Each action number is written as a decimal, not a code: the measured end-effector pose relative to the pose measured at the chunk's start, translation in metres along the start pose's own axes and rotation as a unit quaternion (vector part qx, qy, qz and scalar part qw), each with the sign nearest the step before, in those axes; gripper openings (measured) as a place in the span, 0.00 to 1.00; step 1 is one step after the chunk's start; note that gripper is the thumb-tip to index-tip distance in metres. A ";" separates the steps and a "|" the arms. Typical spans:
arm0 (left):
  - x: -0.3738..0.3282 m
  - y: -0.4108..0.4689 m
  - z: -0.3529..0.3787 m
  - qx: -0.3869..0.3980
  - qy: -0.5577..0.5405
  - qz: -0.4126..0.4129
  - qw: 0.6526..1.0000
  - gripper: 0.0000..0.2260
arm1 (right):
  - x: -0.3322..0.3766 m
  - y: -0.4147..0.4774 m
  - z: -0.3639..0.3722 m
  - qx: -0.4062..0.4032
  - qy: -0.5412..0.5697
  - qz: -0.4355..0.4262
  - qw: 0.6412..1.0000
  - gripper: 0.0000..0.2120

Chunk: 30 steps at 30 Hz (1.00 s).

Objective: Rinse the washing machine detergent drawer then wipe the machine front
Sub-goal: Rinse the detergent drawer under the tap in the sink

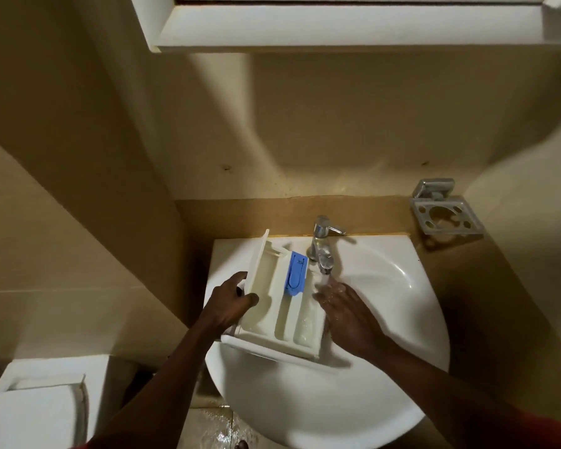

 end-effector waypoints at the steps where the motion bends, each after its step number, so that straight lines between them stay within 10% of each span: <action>1: 0.000 -0.001 0.001 0.011 0.001 -0.005 1.000 0.21 | -0.002 -0.002 0.000 -0.024 0.014 0.011 1.000 0.24; 8: 0.005 -0.004 0.011 0.035 -0.014 -0.039 0.999 0.19 | 0.004 0.005 0.014 0.009 0.023 0.123 0.992 0.44; 12: 0.005 0.000 0.006 0.039 -0.007 -0.042 0.998 0.19 | -0.012 0.002 0.001 -0.005 0.047 0.055 0.997 0.28; 20: 0.003 -0.003 0.016 0.027 -0.011 -0.048 0.998 0.20 | 0.026 0.018 -0.010 0.051 0.097 0.176 0.978 0.39; 30: 0.003 -0.005 0.025 0.007 -0.018 -0.030 0.999 0.21 | 0.037 -0.020 -0.016 0.090 0.247 0.051 0.963 0.18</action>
Point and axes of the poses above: each hand's wrist, its own y-axis towards the middle knuckle, its own z-axis out of the palm, x = y × z, the point moved 1 cm from there along y, towards the middle knuckle, and after that the axes turned 5 degrees about -z, right-handed, at the moved point
